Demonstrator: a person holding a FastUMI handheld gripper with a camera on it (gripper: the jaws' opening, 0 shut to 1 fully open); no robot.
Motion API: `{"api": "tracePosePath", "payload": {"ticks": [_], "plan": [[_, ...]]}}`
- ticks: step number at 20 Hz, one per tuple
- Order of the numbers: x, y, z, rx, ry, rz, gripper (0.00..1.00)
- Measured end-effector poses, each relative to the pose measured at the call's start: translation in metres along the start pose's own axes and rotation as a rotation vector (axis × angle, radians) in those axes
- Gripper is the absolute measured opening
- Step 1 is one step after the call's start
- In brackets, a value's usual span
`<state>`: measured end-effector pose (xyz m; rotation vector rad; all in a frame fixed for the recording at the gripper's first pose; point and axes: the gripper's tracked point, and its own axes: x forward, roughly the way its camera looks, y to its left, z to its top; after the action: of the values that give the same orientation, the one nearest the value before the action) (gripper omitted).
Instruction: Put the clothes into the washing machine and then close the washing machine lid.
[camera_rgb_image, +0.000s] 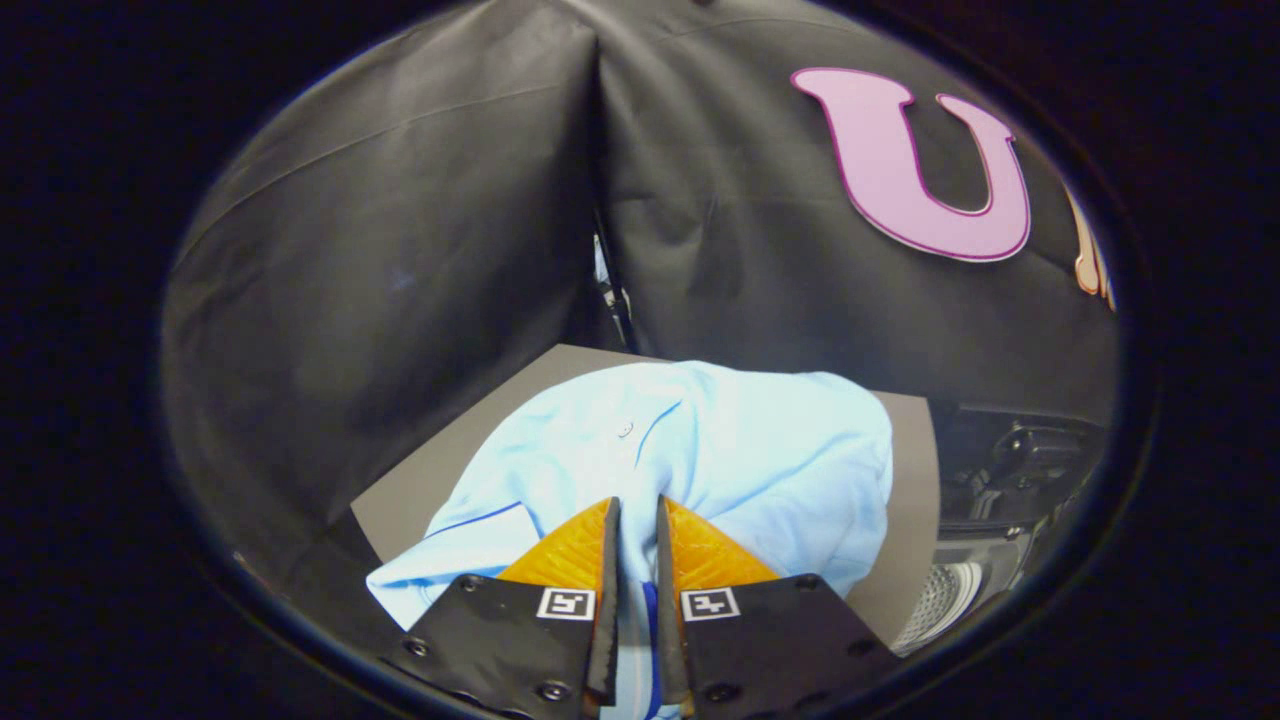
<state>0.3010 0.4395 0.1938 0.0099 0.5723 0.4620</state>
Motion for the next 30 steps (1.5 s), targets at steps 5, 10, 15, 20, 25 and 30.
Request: {"api": "tracePosePath", "payload": {"ticks": [5, 10, 15, 20, 25, 30], "plan": [[-0.044, -0.074, 0.005, 0.044, -0.054, -0.099, 0.17], [-0.106, -0.206, 0.020, 0.106, -0.162, -0.370, 0.17], [-0.163, -0.312, 0.012, 0.227, -0.240, -0.561, 0.01], [-0.175, -0.344, -0.021, 0.314, -0.221, -0.582, 0.01], [-0.184, -0.353, -0.032, 0.311, -0.213, -0.587, 0.01], [-0.189, -0.350, -0.027, 0.284, -0.224, -0.580, 0.01]]}}
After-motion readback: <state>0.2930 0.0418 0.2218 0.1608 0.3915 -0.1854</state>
